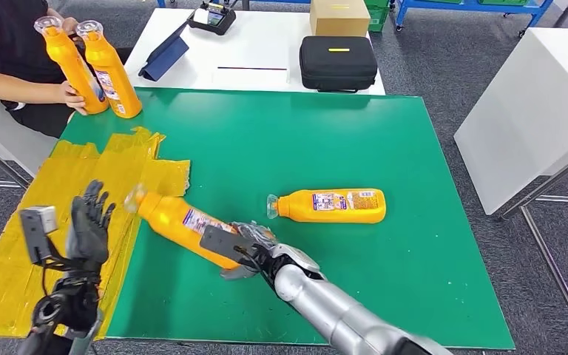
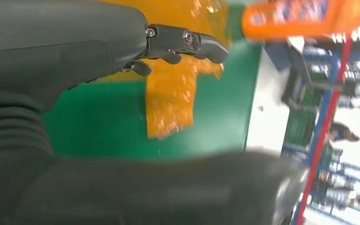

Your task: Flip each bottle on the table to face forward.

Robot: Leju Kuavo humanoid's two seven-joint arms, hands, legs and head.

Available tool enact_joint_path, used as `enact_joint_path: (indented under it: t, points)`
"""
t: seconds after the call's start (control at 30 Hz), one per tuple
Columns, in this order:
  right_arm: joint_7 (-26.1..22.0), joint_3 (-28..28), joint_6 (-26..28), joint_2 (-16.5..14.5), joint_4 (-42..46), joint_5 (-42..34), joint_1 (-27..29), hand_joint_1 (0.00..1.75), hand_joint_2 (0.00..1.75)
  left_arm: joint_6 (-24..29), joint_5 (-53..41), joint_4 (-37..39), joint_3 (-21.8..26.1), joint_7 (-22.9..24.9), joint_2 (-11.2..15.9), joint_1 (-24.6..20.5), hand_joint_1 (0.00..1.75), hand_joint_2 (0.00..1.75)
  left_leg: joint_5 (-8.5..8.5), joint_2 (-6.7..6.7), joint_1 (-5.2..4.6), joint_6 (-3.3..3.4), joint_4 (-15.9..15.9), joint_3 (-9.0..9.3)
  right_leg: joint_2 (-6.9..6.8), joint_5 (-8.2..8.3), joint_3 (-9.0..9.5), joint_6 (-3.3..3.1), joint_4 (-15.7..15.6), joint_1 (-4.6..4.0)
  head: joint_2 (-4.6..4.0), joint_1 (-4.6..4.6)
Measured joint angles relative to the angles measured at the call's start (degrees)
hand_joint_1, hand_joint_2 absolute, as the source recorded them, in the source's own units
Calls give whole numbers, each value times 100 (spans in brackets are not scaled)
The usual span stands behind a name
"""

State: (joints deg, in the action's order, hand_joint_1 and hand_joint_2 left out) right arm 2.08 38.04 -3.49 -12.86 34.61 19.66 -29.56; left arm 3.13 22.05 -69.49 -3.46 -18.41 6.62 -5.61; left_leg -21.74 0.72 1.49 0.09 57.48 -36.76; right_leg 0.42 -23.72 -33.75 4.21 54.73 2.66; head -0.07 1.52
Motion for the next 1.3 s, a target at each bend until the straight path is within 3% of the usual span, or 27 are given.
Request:
enact_joint_path:
  t: [0.23,0.43,0.57,0.77,1.07,1.3]
  points:
    - [71,-473,256,416,1744,-37,897,175,175,-403,670,-373,677,322,-36,337,0,175,-3,-3,-1,-1,0,-39,-4,-3,-39,0,-3,1,0,-1]
    - [81,-572,346,549,2245,-21,1176,175,175,-506,719,-533,750,398,-158,428,0,175,-3,-5,-1,-1,0,-42,-4,-3,-42,0,-3,0,0,-1]
    - [77,-613,497,580,2418,65,1259,175,175,-883,992,-672,702,654,-313,503,0,175,-2,-5,-2,-1,0,-43,-5,-3,-41,0,-2,1,0,1]
    - [77,-619,652,479,2485,236,1228,175,175,-1258,1374,-975,110,857,-614,608,0,175,-2,-10,-6,-1,1,-48,-5,-2,-42,2,-3,3,0,-1]
    - [85,-142,968,36,2283,634,1030,175,175,-899,1750,-1254,-1059,793,-946,393,0,175,-2,-11,-2,-1,1,-49,-5,-2,-44,2,-2,1,0,1]
    - [83,274,1149,-112,1987,739,946,175,175,-734,1815,-1267,-1342,746,-969,272,0,175,-2,-8,-3,-1,1,-49,-5,-2,-45,2,-2,2,0,1]
